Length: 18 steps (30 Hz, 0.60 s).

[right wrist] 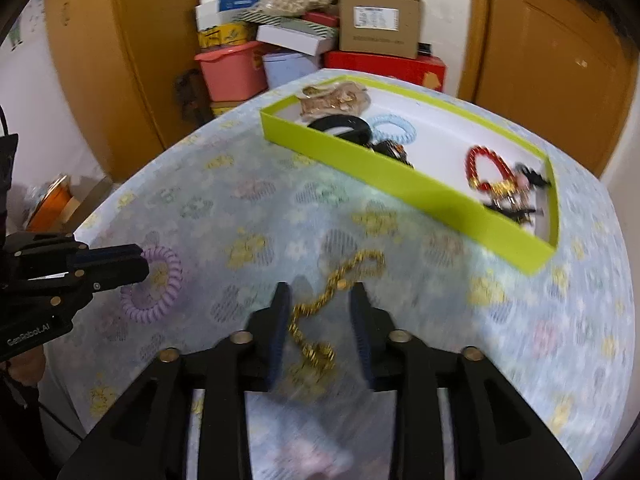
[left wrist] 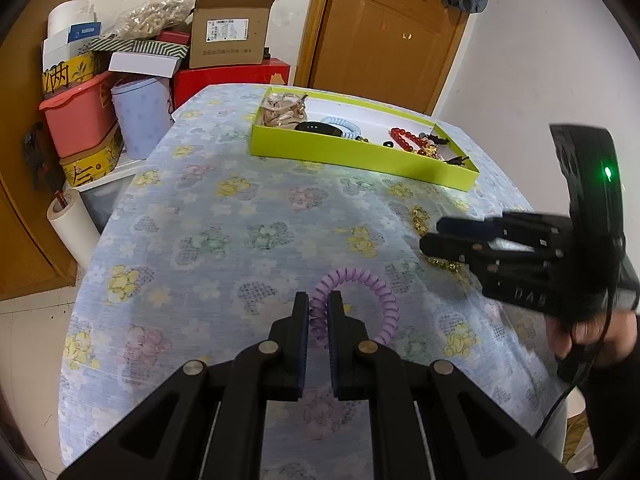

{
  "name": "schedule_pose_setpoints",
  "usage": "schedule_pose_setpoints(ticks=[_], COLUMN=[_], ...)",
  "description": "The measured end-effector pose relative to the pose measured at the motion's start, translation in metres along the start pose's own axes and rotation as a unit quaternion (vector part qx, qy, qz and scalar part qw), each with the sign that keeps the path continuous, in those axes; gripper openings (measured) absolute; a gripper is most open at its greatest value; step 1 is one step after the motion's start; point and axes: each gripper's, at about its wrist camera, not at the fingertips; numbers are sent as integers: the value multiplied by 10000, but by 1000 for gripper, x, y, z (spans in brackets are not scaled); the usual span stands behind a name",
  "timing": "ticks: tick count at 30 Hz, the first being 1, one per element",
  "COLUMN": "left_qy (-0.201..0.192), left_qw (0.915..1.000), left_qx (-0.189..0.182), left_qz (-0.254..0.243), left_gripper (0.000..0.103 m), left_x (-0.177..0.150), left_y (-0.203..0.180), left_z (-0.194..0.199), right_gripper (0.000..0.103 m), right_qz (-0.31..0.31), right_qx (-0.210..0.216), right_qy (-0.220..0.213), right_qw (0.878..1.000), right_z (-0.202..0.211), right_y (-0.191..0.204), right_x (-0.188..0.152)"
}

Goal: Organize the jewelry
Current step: 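Grasp the long gold chain with the right tool while the left tool holds the purple coil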

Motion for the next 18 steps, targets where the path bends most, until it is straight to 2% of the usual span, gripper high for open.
schedule_pose_setpoints(ticks=[8, 16, 18], left_qy=[2, 3, -1], left_qw=[10000, 10000, 10000], left_qx=[2, -15, -32], left_qz=[55, 83, 77], left_gripper=[9, 9, 9], left_x=[3, 5, 4], left_y=[6, 8, 7], left_z=[-1, 0, 1], right_gripper=[45, 41, 41], right_qz=[-267, 311, 525], right_qx=[522, 1051, 1072], right_qy=[113, 96, 130], right_qw=[9982, 9939, 9928], right_z=[-23, -4, 0], right_y=[-30, -3, 7], right_x=[16, -3, -8])
Point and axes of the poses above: each gripper's, at about its wrist camera, not at the fingertips, and z roughly against the way its jaws point, y to its left, x to its top, and after that the axes turned 11 degrees about z, right-handed
